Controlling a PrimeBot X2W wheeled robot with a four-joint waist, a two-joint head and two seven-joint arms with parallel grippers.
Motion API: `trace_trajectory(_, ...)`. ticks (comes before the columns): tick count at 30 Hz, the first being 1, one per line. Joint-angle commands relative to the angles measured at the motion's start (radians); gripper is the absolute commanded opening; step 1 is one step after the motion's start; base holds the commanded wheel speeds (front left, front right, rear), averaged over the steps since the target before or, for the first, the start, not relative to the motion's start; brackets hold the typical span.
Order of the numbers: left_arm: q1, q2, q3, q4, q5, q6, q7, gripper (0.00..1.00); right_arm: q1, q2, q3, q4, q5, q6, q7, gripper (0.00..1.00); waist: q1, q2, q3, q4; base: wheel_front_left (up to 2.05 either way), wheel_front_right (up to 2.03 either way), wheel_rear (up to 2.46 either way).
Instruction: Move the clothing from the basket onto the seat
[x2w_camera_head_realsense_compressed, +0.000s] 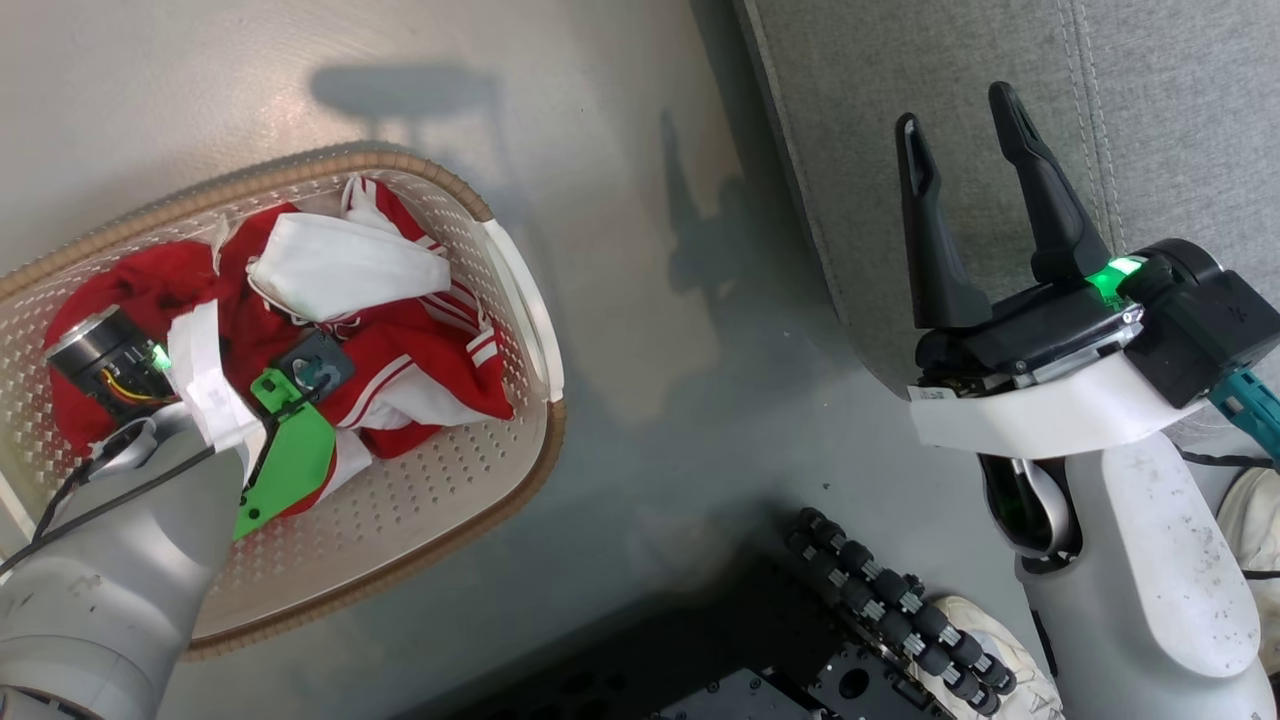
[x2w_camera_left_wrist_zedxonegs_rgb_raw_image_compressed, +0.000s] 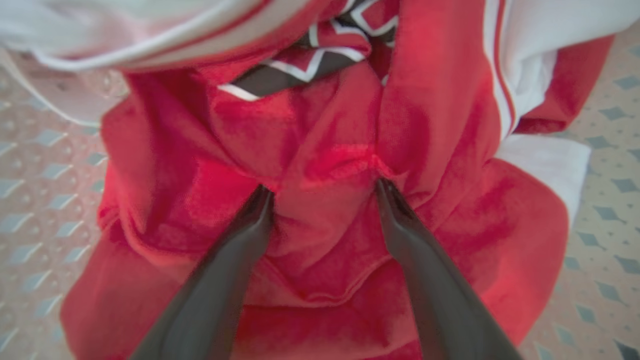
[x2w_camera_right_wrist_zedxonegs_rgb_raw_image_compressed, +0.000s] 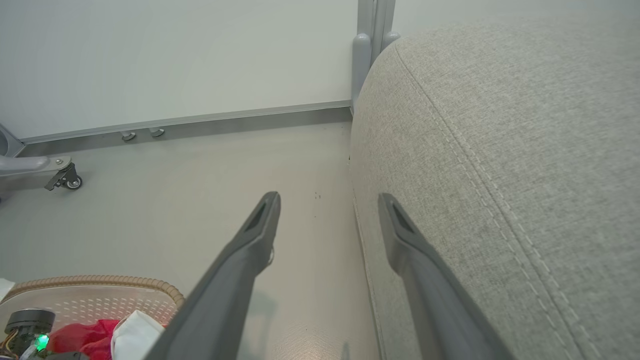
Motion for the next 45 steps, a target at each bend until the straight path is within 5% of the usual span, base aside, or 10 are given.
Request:
trace_trajectory(1,-0.019,0.005,-0.006,0.003,-0.010,-0.003,0.017,1.00,-0.010,-0.002,0.002,-0.008,0.000,0.000,-0.002,1.00,0.0000,0.0106,0.009,-0.002,0.00,0.00,0.00)
trace_trajectory(4,-0.029,-0.001,-0.009,0.004,-0.027,-0.003,0.064,1.00,-0.010,-0.003,0.004,-0.013,-0.002,0.000,-0.002,1.00,0.0000,0.0106,0.019,-0.004,0.00,0.00,0.00)
trace_trajectory(5,-0.031,-0.005,-0.013,0.004,-0.025,-0.002,0.070,0.65,-0.009,-0.002,0.005,-0.015,-0.002,0.000,-0.002,1.00,0.0000,0.0106,0.022,-0.006,0.00,0.00,0.00)
trace_trajectory(6,-0.029,-0.012,-0.011,0.004,-0.032,0.001,0.083,0.00,-0.008,-0.002,0.006,-0.018,-0.002,0.000,-0.002,1.00,0.0000,0.0106,0.025,-0.007,0.00,0.00,0.00)
trace_trajectory(14,0.007,-0.080,-0.030,0.003,-0.040,0.050,0.095,0.00,-0.002,-0.002,-0.001,-0.011,-0.014,0.000,-0.002,1.00,0.0000,0.0106,0.013,0.009,0.00,0.00,0.00)
trace_trajectory(30,0.072,-0.243,-0.030,-0.046,-0.109,0.113,-0.083,0.00,0.035,-0.003,-0.031,0.041,-0.073,0.000,-0.002,1.00,0.0000,0.0106,-0.196,0.117,0.00,0.00,0.00)
trace_trajectory(45,0.122,-0.226,0.008,-0.115,-0.239,0.025,-0.281,0.00,0.115,-0.004,-0.056,0.115,-0.123,-0.001,-0.002,1.00,0.0000,0.0106,-0.431,0.249,0.00,0.00,0.00)
